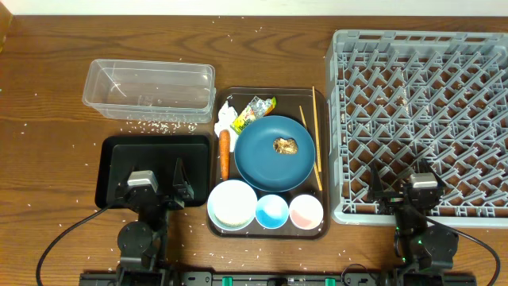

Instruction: Sort waste into correct bins and load items into the dishwasher rack

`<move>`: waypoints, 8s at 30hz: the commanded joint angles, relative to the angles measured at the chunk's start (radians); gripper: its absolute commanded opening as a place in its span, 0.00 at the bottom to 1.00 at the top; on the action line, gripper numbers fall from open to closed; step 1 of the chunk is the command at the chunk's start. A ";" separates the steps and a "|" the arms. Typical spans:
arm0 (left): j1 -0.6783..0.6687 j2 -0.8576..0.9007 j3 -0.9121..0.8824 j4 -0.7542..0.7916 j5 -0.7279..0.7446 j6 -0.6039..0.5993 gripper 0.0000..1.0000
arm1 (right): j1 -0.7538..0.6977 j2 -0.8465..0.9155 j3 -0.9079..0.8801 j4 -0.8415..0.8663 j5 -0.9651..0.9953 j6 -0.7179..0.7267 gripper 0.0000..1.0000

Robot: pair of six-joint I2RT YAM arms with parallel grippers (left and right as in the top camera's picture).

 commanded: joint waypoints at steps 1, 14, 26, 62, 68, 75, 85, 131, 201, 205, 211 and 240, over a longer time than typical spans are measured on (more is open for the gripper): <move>-0.013 -0.001 -0.018 -0.040 -0.011 0.014 0.98 | -0.004 0.003 -0.001 -0.003 0.006 -0.013 0.99; -0.013 -0.001 -0.018 -0.040 -0.011 0.014 0.98 | -0.004 0.003 -0.001 -0.003 0.006 -0.013 0.99; -0.013 -0.001 -0.018 -0.040 -0.010 0.014 0.98 | -0.004 0.003 -0.001 -0.003 0.006 -0.013 0.99; -0.013 -0.001 -0.018 -0.040 -0.011 0.014 0.98 | -0.004 0.003 -0.001 -0.003 0.006 -0.013 0.99; -0.013 -0.001 -0.018 -0.040 -0.011 0.014 0.98 | -0.004 0.003 -0.001 -0.002 0.006 -0.013 0.99; -0.013 -0.001 -0.018 -0.040 -0.011 0.014 0.98 | -0.004 0.003 -0.001 -0.003 0.006 -0.013 0.99; -0.013 -0.001 -0.018 -0.040 -0.011 0.014 0.98 | -0.004 0.003 -0.001 -0.003 0.006 -0.013 0.99; -0.013 -0.001 -0.018 -0.040 -0.011 0.014 0.98 | -0.004 0.003 -0.001 -0.002 0.006 -0.013 0.99; -0.014 0.851 1.013 -0.713 0.278 0.013 0.98 | -0.004 0.814 0.969 -0.699 -0.286 0.130 0.99; -0.014 1.013 1.186 -0.901 0.278 0.013 0.98 | -0.004 0.964 1.107 -0.791 -0.343 0.130 0.99; -0.014 1.109 1.215 -0.966 0.382 -0.036 0.98 | -0.004 1.062 1.131 -0.809 -0.516 0.129 0.99; -0.351 1.437 1.212 -1.012 0.265 -0.182 0.86 | -0.005 1.101 1.130 -0.929 -0.091 0.298 0.99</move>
